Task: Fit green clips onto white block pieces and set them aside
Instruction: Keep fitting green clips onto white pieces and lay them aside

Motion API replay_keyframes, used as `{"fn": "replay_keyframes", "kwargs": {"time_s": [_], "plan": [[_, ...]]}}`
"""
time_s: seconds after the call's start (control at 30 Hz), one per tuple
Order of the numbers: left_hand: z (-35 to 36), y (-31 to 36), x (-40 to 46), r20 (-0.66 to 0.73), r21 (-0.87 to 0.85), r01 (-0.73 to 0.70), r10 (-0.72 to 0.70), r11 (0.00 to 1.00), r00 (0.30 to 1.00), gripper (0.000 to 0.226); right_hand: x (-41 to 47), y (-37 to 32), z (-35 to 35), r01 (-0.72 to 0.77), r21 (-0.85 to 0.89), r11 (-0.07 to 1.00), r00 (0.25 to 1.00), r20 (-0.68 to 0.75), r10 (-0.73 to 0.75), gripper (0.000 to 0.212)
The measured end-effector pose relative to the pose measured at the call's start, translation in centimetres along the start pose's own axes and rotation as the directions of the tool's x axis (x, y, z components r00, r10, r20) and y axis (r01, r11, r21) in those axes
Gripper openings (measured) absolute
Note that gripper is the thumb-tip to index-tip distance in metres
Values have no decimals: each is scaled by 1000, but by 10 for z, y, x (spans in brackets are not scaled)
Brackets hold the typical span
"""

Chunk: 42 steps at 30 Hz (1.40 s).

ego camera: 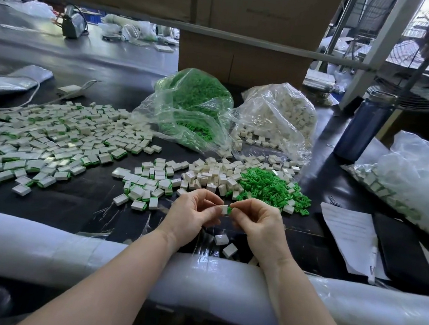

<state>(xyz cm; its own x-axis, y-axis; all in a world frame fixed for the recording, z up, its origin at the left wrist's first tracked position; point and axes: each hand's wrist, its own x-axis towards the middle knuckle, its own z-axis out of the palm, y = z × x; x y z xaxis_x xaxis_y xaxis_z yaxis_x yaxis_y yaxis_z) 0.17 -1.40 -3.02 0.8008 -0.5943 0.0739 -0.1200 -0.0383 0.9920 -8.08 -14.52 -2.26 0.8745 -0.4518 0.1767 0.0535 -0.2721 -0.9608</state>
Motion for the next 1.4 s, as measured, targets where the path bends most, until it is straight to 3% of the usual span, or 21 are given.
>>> {"fn": "replay_keyframes", "kwargs": {"time_s": [0.2, 0.53, 1.03, 1.3, 1.4], "plan": [[2, 1, 0, 19, 22, -1, 0, 1000, 1000, 9, 0, 0, 2, 22, -59, 998, 999, -26, -23, 18], [3, 3, -2, 22, 41, 16, -17, 999, 1000, 15, 1, 2, 2, -6, 12, 1000, 999, 47, 5, 14], [2, 5, -4, 117, 175, -11, -10, 985, 993, 18, 3, 6, -1, -102, 103, 989, 987, 135, 88, 28], [4, 9, -6, 52, 163, -68, 60, 984, 997, 14, 4, 4, -1, -91, 155, 984, 993, 89, 78, 12], [6, 6, -6, 59, 233, -118, 107, 965, 992, 23, 4, 5, -2, -109, 194, 975, 993, 64, 98, 7]]}}
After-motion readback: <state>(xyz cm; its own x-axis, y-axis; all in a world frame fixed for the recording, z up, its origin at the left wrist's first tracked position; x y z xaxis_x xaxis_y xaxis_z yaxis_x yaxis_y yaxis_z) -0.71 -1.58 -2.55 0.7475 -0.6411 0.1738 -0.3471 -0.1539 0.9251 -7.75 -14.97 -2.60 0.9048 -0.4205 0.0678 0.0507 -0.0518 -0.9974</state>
